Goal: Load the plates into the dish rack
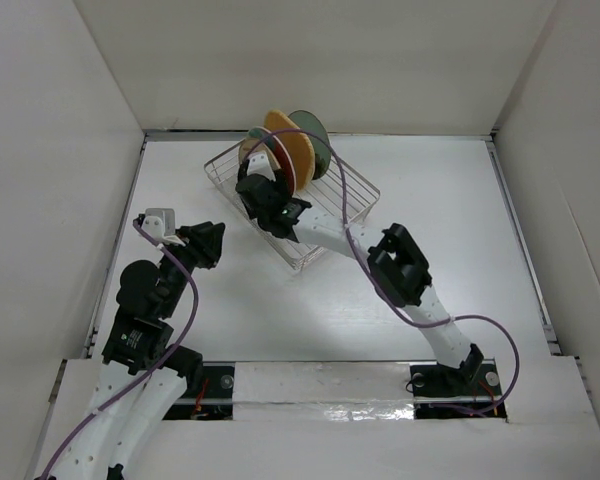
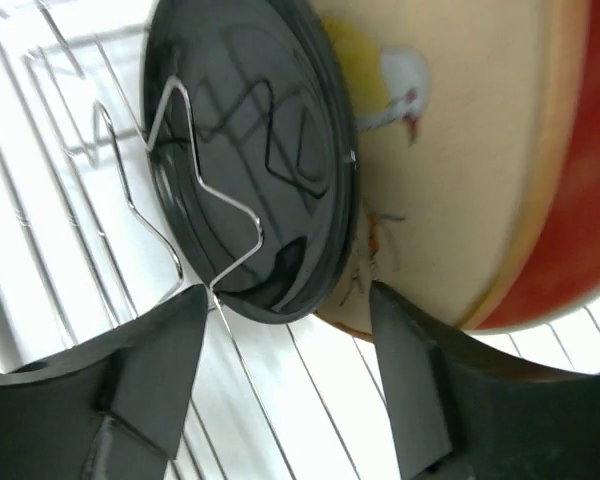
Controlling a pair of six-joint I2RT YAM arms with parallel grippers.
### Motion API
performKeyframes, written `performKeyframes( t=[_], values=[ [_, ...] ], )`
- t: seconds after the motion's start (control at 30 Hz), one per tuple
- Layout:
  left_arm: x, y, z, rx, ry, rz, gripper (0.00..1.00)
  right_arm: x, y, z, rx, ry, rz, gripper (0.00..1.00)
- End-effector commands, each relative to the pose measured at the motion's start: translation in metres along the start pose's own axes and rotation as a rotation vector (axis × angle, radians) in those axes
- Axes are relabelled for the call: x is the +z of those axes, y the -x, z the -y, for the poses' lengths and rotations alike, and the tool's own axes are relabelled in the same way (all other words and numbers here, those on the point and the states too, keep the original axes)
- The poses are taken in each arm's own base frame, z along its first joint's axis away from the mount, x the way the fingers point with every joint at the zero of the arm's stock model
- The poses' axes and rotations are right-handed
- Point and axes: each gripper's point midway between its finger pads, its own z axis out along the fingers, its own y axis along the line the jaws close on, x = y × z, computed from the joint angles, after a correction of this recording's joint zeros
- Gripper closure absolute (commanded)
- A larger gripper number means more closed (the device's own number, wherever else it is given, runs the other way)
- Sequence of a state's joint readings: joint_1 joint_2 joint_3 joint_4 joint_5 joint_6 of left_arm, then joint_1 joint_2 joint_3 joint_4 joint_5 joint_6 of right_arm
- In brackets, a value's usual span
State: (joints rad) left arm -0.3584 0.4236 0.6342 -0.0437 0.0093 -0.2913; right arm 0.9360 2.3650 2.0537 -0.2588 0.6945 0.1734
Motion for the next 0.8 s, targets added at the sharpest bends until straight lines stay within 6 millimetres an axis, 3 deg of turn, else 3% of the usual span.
performKeyframes(
  t=[0.0, 0.03, 0.07, 0.1, 0.13, 0.17, 0.23, 0.27, 0.3, 0.37, 0.4, 0.47, 0.5, 0.57, 0.6, 0.63, 0.7, 0.73, 0.77],
  values=[
    [0.002, 0.008, -0.004, 0.015, 0.026, 0.041, 0.70, -0.083, 0.106, -0.006, 0.175, 0.215, 0.183, 0.24],
    [0.002, 0.008, -0.005, 0.015, 0.029, 0.040, 0.70, -0.100, 0.128, 0.003, 0.205, 0.225, 0.220, 0.23],
    [0.002, 0.008, -0.006, 0.018, 0.032, 0.040, 0.70, -0.107, 0.115, -0.005, 0.195, 0.303, 0.201, 0.23],
    [0.002, 0.008, -0.007, 0.018, 0.039, 0.040, 0.70, -0.121, 0.130, -0.003, 0.234, 0.351, 0.249, 0.23],
    [0.001, 0.008, -0.008, 0.018, 0.046, 0.042, 0.70, -0.150, 0.152, 0.006, 0.295, 0.411, 0.293, 0.22],
    [0.002, 0.008, -0.009, 0.018, 0.048, 0.042, 0.69, -0.151, 0.139, 0.011, 0.301, 0.441, 0.268, 0.22],
    [0.004, 0.005, -0.009, 0.014, 0.048, 0.033, 0.68, -0.169, 0.150, 0.015, 0.379, 0.598, 0.276, 0.21],
    [0.005, 0.004, -0.008, 0.013, 0.043, 0.029, 0.67, -0.190, 0.164, 0.026, 0.418, 0.662, 0.311, 0.21],
    [0.007, 0.003, -0.009, 0.012, 0.046, 0.020, 0.67, -0.192, 0.150, 0.028, 0.424, 0.758, 0.297, 0.21],
    [0.009, -0.001, -0.006, 0.008, 0.028, 0.003, 0.67, -0.214, 0.157, 0.044, 0.491, 0.846, 0.320, 0.21],
    [0.011, -0.004, -0.006, 0.005, 0.027, -0.009, 0.67, -0.217, 0.142, 0.044, 0.489, 0.903, 0.303, 0.21],
    [0.013, -0.008, -0.007, 0.003, 0.032, -0.022, 0.66, -0.217, 0.137, 0.062, 0.529, 0.919, 0.298, 0.21],
    [0.016, -0.011, -0.011, 0.002, 0.043, -0.034, 0.66, -0.230, 0.141, 0.069, 0.526, 0.963, 0.320, 0.22],
    [0.017, -0.014, -0.006, 0.001, 0.021, -0.052, 0.65, -0.224, 0.119, 0.083, 0.531, 0.947, 0.293, 0.24],
    [0.019, -0.017, -0.008, 0.003, 0.024, -0.066, 0.65, -0.234, 0.124, 0.097, 0.534, 0.933, 0.333, 0.24],
    [0.020, -0.020, -0.008, 0.003, 0.027, -0.075, 0.65, -0.229, 0.106, 0.104, 0.524, 0.898, 0.321, 0.25],
    [0.021, -0.021, -0.009, 0.006, 0.030, -0.082, 0.65, -0.219, 0.100, 0.139, 0.549, 0.752, 0.351, 0.26],
    [0.021, -0.022, -0.010, 0.008, 0.032, -0.083, 0.65, -0.232, 0.105, 0.158, 0.526, 0.705, 0.408, 0.27],
    [0.021, -0.025, -0.011, 0.011, 0.031, -0.086, 0.65, -0.222, 0.086, 0.178, 0.527, 0.604, 0.378, 0.28]
  ],
)
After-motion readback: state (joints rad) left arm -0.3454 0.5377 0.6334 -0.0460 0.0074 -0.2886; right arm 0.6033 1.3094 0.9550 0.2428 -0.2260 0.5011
